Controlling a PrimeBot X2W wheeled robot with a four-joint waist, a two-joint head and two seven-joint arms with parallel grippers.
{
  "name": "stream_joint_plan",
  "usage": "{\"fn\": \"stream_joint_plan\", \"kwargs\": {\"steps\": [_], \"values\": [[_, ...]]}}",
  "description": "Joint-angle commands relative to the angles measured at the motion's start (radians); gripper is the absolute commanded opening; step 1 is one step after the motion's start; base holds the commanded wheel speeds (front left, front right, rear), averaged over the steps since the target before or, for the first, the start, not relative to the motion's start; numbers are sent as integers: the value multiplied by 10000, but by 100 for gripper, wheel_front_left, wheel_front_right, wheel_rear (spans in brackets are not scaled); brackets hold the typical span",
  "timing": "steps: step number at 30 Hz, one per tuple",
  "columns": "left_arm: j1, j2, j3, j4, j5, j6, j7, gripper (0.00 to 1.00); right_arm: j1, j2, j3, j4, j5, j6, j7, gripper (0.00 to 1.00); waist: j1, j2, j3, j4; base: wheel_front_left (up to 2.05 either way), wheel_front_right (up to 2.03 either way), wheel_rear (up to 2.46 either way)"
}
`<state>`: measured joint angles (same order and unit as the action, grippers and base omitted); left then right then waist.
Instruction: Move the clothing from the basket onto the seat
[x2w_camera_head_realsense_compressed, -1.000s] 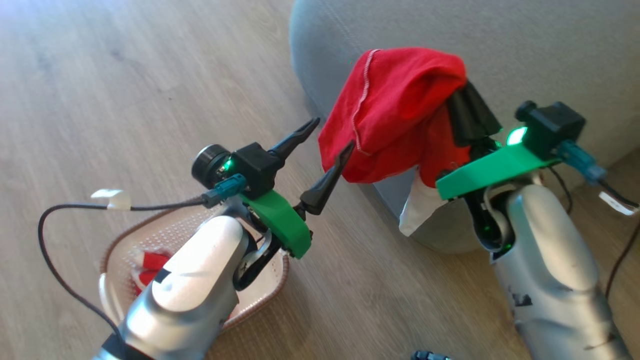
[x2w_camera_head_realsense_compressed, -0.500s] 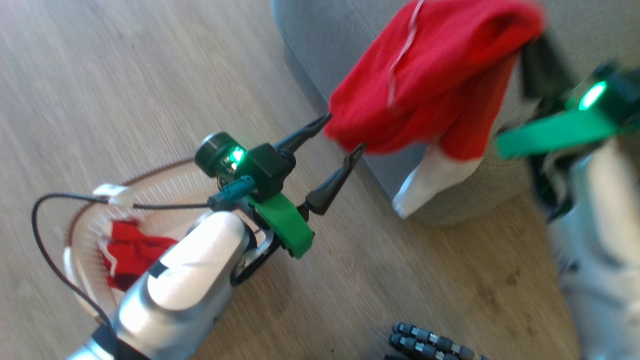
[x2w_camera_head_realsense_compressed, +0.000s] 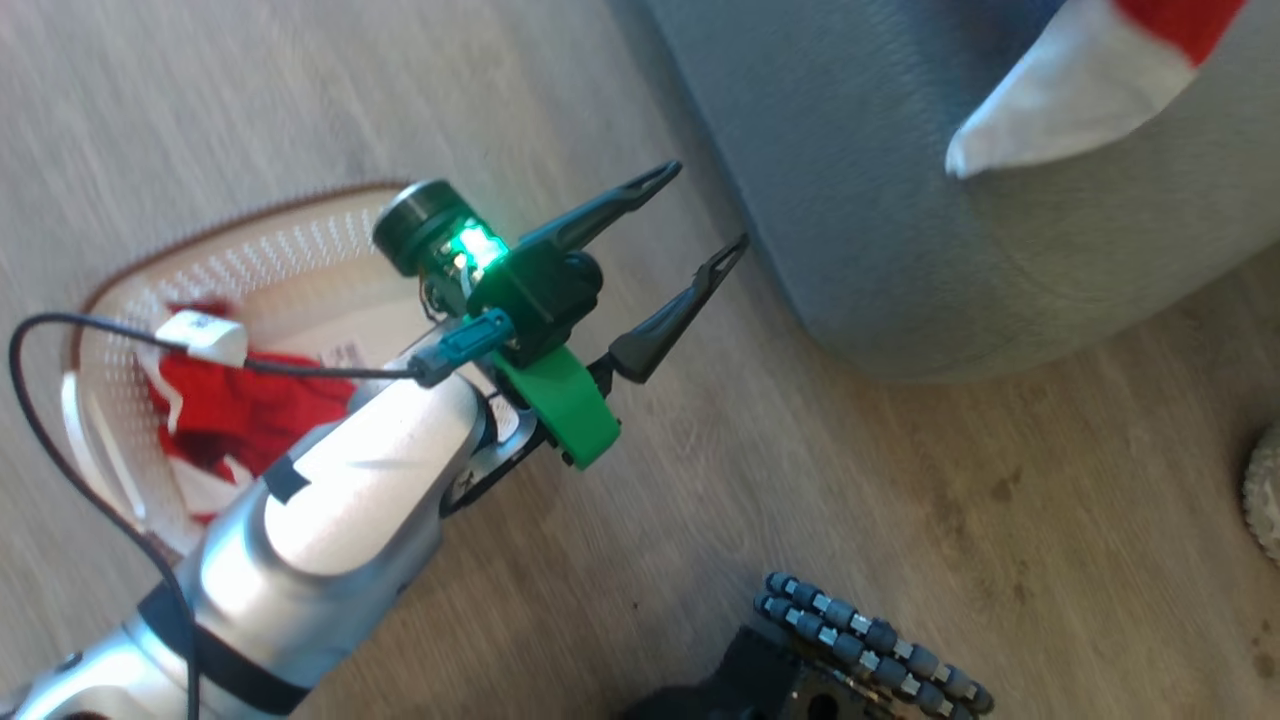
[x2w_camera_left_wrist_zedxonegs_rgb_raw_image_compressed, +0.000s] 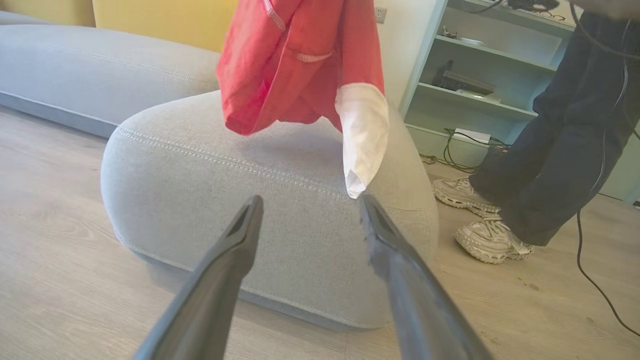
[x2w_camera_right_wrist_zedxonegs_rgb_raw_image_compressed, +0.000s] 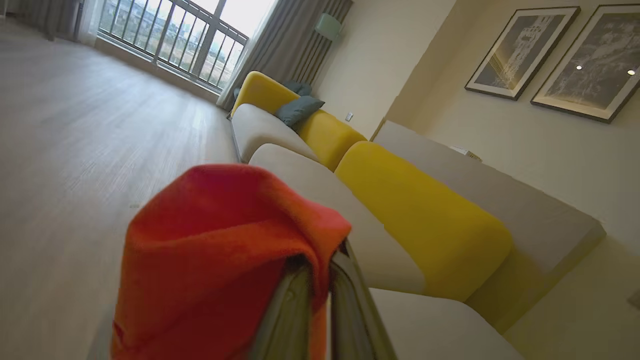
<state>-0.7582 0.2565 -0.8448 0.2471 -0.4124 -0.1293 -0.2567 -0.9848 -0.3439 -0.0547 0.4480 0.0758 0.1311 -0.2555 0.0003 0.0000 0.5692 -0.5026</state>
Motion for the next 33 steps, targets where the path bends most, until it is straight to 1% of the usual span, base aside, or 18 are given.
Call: {"fn": "stream_joint_plan", "kwargs": {"steps": [1, 4, 8, 10, 13, 15, 18, 20, 26, 29, 30, 31, 32, 33], "values": [[-384, 126, 172, -409, 83, -13, -51, 100, -414, -438, -182, -34, -174, -4, -63, 0, -3, 0, 549, 380, 0, 0, 0], [-662, 192, 21, -572, 103, -13, -51, 100, -1079, -935, -816, 773, -533, -4, -63, 0, -3, 0, 1001, 619, 0, 0, 0], [-997, 283, -198, -838, 157, -13, -51, 100, -1824, -1525, -1975, 1736, -1097, -4, -63, 0, -3, 0, 1532, 940, 0, 0, 0], [-1121, 294, -255, -959, 159, -13, -51, 100, -2181, -1891, -2708, 2112, -1458, -4, -63, 0, -3, 0, 1752, 1120, 0, 0, 0], [-1242, 302, -323, -1091, 167, -13, -51, 100, -2637, -2331, -4086, 2529, -2104, -4, -57, 0, -3, 0, 2016, 1371, 0, 0, 0], [-1270, 307, -366, -1145, 174, -13, -51, 100, -2878, -2475, -4942, 2724, -2536, -4, -26, 0, -3, 0, 2153, 1511, 0, 0, 0], [-1270, 341, -353, -1189, 175, -13, -51, 100, -2997, -2447, -5412, 3142, -2928, -4, 30, 0, -3, 0, 2332, 1620, 0, 0, 0], [-1267, 371, -346, -1201, 190, -13, -51, 100, -2945, -2208, -5475, 3586, -2970, -4, 48, 0, -3, 0, 2426, 1639, 0, 0, 0], [-1326, 374, -332, -1179, 217, -13, -51, 100, -2317, -1474, -5292, 4875, -2523, -4, -26, 0, -3, 0, 2596, 1681, 0, 0, 0], [-1343, 355, -316, -1142, 204, -13, -51, 100, -1697, -1152, -5467, 5201, -2430, -4, -52, 0, -3, 0, 2550, 1742, 0, 0, 0], [-1331, 355, -293, -1122, 200, -13, -51, 100, -1490, -1020, -5552, 5145, -2347, -4, -55, 0, -3, 0, 2516, 1753, 0, 0, 0], [-1314, 354, -256, -1099, 198, -13, -51, 100, -1236, -887, -5532, 5064, -2329, -4, -57, 37, -3, 0, 2473, 1760, 0, 0, 0], [-1295, 353, -216, -1074, 196, -13, -51, 100, -996, -751, -5512, 4950, -2258, -4, -58, 78, -3, 0, 2420, 1764, 0, 0, 0], [-1274, 344, -167, -1054, 196, -13, -51, 100, -756, -617, -5499, 4787, -2149, -4, -58, 100, -3, 0, 2355, 1770, 0, 0, 0]]}}
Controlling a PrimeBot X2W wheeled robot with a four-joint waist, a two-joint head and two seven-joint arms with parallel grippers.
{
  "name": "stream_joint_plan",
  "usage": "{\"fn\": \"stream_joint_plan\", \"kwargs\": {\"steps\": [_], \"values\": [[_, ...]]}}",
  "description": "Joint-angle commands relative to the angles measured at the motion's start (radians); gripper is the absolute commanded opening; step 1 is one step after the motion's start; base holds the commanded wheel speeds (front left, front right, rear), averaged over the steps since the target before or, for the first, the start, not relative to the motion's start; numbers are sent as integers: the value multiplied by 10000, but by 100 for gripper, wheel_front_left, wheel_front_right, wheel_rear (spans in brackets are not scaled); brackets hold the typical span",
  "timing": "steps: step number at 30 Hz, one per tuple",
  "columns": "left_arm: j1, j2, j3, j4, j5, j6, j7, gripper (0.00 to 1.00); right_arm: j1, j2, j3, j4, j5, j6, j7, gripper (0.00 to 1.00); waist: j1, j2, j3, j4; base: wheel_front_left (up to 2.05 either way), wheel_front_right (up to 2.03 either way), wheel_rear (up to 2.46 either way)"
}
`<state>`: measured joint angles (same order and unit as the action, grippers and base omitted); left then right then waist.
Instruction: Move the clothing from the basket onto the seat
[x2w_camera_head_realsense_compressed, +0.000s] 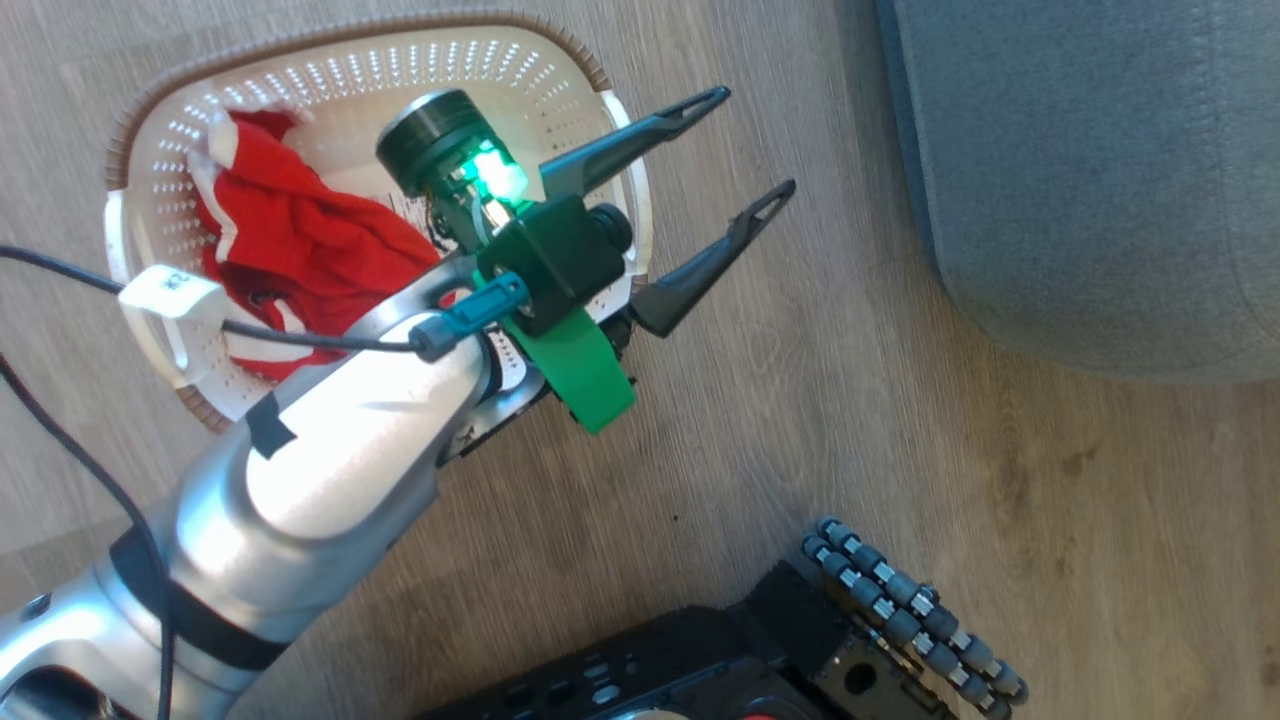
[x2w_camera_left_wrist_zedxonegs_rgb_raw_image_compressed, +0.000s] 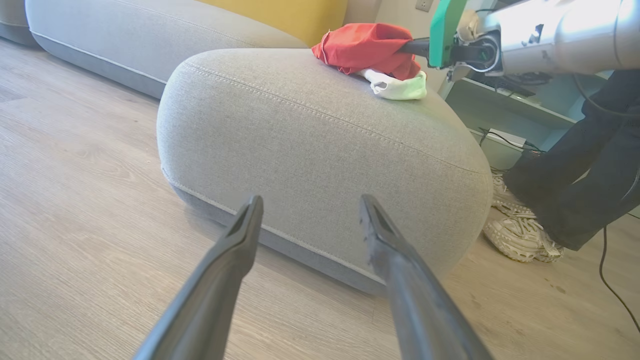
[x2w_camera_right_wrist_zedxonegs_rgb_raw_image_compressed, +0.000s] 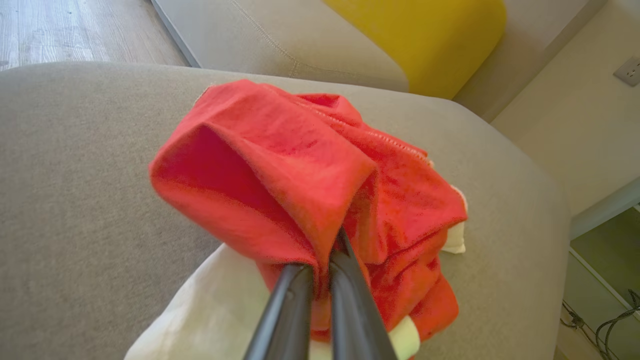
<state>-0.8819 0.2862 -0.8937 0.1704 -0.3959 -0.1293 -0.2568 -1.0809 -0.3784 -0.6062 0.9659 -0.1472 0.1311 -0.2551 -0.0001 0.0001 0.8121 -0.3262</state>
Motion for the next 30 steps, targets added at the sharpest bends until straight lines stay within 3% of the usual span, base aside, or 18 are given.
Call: {"fn": "stream_joint_plan", "kwargs": {"steps": [1, 15, 23, 30], "values": [[-11, 31, 375, -272, 30, -13, -49, 100, 467, -135, 128, -564, 170, -4, -63, 100, 1, -1, -146, 14, 0, 0, 0], [782, -473, 1332, -169, 123, -13, -49, 100, 3384, 628, 2207, -4231, 2024, -4, -65, 100, 1, -1, -1564, 592, 0, 0, 0], [1527, -985, 2260, -29, 207, -13, -49, 100, 4005, 556, 3713, -5619, 2846, -4, -66, 100, 1, -1, -2776, 1509, 0, 0, 0], [2431, -1400, 3381, 409, 351, -13, -49, 100, 4481, 1062, 5247, -6225, 3352, -4, -66, 100, 1, -1, -3953, 2511, 0, 0, 0]]}}
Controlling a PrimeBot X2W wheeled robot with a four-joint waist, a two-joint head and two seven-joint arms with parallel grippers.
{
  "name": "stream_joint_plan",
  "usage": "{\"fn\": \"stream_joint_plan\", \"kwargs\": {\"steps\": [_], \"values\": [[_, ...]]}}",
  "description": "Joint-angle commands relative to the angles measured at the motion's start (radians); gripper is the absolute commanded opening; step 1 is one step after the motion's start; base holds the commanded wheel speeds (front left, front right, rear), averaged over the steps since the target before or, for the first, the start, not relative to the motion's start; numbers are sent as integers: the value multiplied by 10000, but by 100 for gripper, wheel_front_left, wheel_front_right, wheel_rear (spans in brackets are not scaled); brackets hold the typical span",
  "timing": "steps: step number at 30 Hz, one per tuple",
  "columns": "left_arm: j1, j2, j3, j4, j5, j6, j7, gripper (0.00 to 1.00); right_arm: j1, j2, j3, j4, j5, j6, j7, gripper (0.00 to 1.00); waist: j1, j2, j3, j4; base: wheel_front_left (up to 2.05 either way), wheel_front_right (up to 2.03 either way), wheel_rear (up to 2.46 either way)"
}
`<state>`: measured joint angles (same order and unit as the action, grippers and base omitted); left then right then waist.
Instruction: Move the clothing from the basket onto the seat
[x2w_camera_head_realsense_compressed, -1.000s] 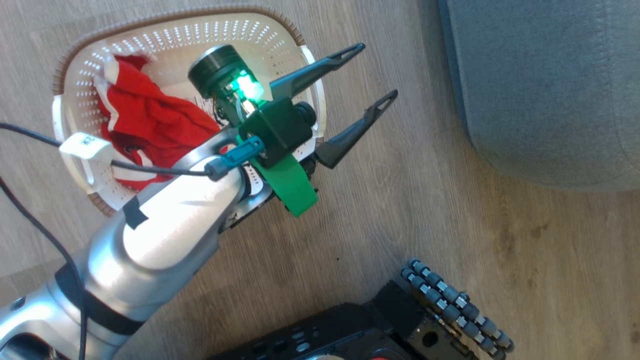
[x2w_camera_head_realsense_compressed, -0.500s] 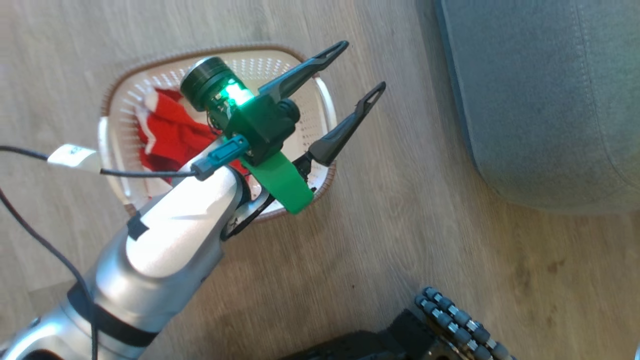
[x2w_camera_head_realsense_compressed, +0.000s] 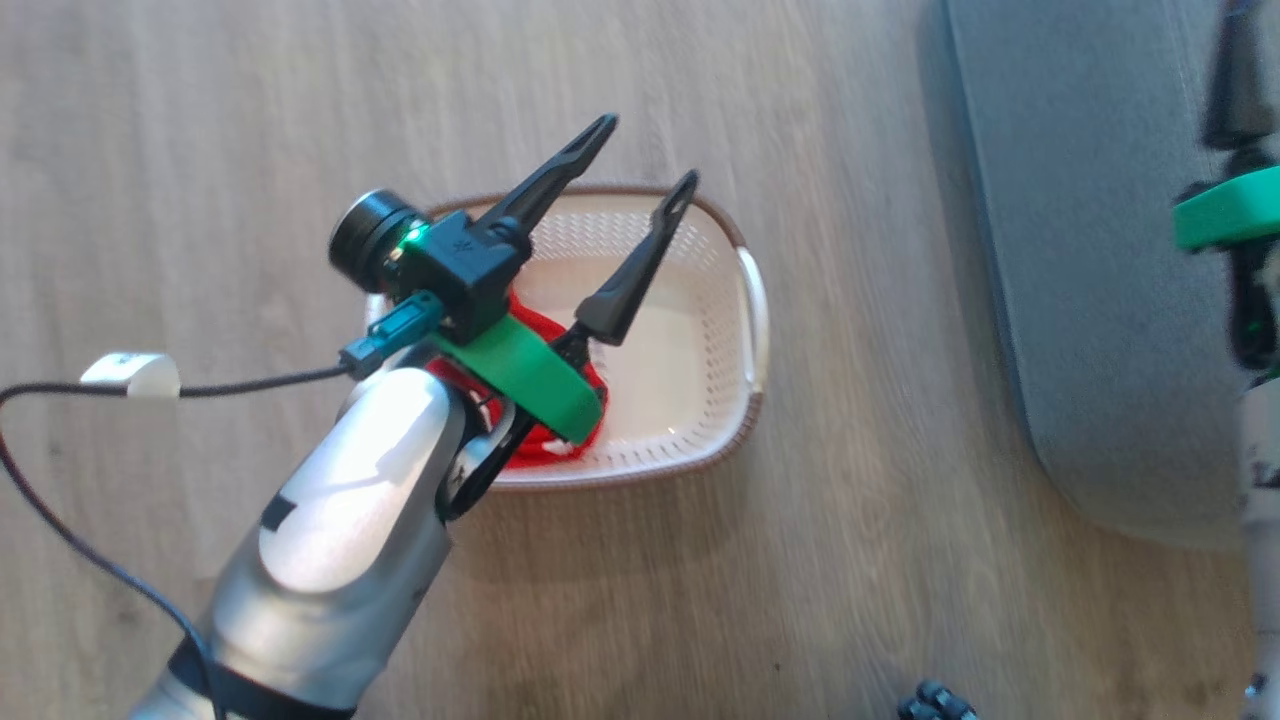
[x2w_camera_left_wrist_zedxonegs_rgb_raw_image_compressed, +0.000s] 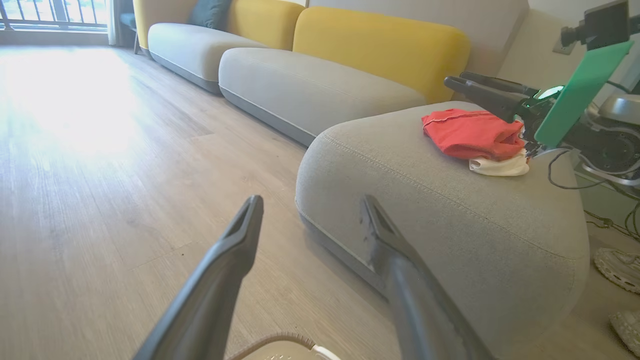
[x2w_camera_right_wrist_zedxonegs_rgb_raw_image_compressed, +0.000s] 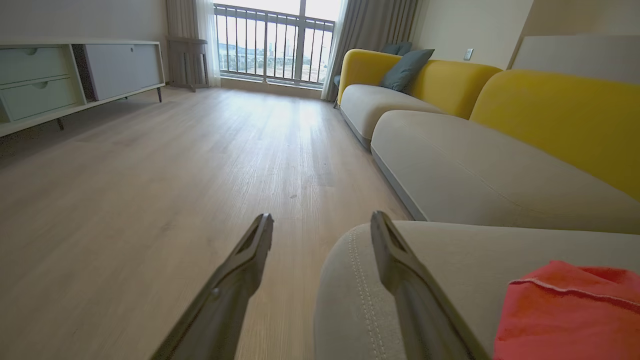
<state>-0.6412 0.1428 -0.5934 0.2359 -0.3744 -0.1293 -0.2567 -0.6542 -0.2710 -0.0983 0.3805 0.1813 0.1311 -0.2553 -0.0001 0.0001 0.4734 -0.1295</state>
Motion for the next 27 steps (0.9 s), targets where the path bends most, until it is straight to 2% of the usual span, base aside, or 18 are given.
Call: {"fn": "stream_joint_plan", "kwargs": {"steps": [1, 7, 14, 20, 27], "values": [[160, -12, 514, -156, 173, -13, -51, 100, 284, 83, 350, -392, 137, -4, -64, 100, 1, -1, -712, 656, 0, 0, 0], [955, -256, 1448, 183, 482, -13, -51, 100, 793, 403, 1328, -185, 399, -4, -64, 100, 1, -1, -1583, 1354, 0, 0, 0], [2019, -434, 3207, 564, 1014, 12, -51, 100, 1449, 833, 2045, 116, 449, -4, -64, 100, 1, -1, -2603, 1850, 0, 0, 0], [2698, -518, 4403, 578, 1298, 29, -51, 100, 1810, 1191, 2223, 262, 504, -4, -64, 100, 1, -1, -3112, 1891, 0, 0, 0], [3470, -623, 5721, 479, 1669, 30, -51, 100, 2341, 1576, 2467, 411, 535, -4, -64, 100, 1, -1, -3599, 1632, 0, 0, 0]]}}
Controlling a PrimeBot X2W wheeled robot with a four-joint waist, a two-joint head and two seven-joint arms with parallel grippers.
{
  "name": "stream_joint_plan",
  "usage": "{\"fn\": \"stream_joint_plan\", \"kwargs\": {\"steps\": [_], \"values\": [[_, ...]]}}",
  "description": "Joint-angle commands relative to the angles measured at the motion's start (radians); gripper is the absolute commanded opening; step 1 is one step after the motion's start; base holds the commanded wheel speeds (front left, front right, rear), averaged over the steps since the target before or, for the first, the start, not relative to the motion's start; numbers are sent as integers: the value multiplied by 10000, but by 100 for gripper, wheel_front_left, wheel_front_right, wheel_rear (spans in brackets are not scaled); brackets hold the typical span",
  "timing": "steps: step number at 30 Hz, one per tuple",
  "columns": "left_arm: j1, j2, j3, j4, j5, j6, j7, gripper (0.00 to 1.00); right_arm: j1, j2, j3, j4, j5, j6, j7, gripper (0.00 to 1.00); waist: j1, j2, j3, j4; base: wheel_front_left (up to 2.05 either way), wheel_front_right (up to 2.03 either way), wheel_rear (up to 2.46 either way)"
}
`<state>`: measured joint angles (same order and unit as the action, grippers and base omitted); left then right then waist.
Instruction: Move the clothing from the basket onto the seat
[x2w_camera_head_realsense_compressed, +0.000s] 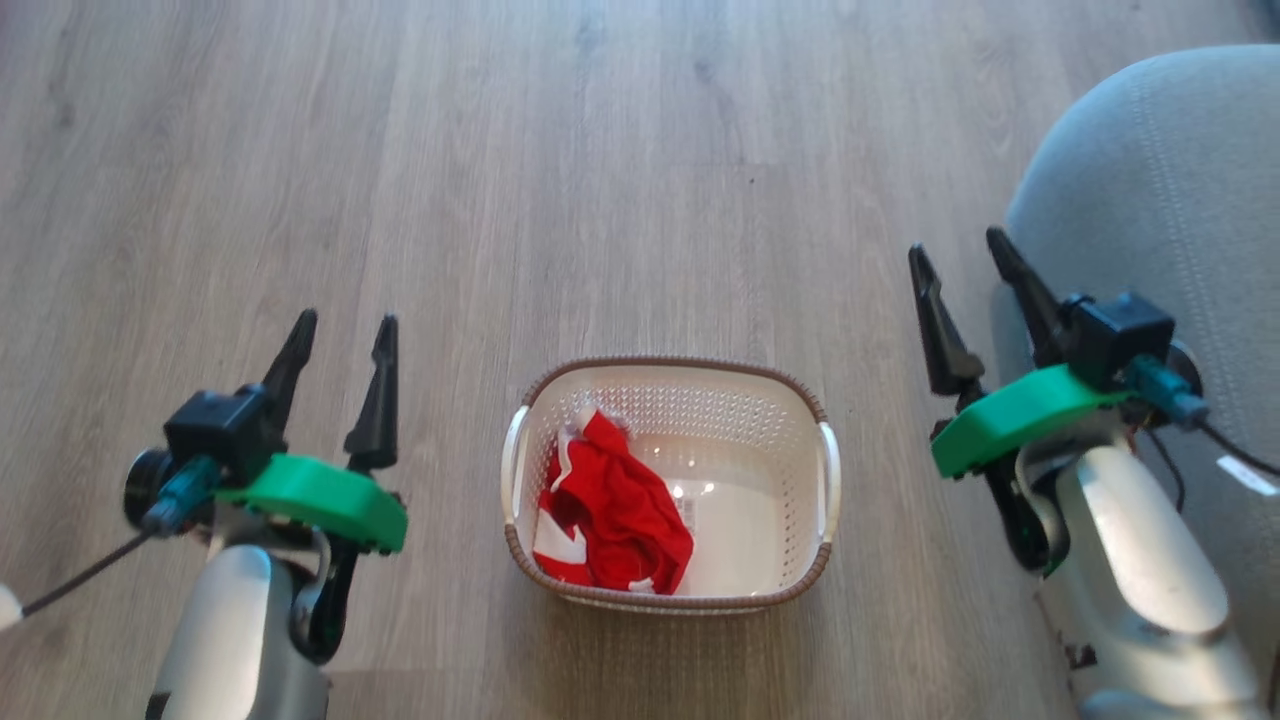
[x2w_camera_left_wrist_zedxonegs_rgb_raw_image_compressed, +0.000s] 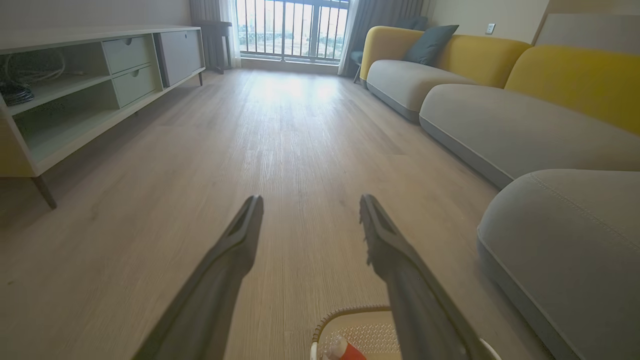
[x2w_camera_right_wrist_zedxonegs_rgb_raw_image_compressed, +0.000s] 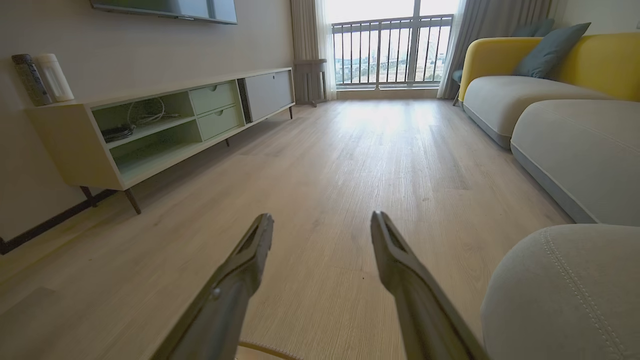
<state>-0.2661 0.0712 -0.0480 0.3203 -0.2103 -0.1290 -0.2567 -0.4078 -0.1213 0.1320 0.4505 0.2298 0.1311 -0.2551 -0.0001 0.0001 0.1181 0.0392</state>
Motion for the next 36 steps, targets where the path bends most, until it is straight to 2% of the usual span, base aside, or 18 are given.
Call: {"fn": "stream_joint_plan", "kwargs": {"steps": [1, 7, 17, 36], "values": [[-194, 78, 408, -367, 84, 26, -51, 100, -50, 116, 186, -275, 66, -4, -66, 100, 1, -1, -95, -99, 0, 0, 0], [266, -46, 1093, -433, 299, 35, -51, 100, 398, 287, 320, -211, 45, -4, -66, 100, 1, -1, -404, -324, 0, 0, 0], [1075, -173, 1572, -508, 538, 40, -51, 100, 1139, 490, 63, -181, 76, -4, -66, 100, 1, -1, -952, -497, 0, 0, 0], [1586, -208, 1576, -782, 314, 401, -51, 100, 1533, 685, -188, -384, 1, -4, -66, 100, 1, -1, -1018, -647, 0, 0, 0]]}}
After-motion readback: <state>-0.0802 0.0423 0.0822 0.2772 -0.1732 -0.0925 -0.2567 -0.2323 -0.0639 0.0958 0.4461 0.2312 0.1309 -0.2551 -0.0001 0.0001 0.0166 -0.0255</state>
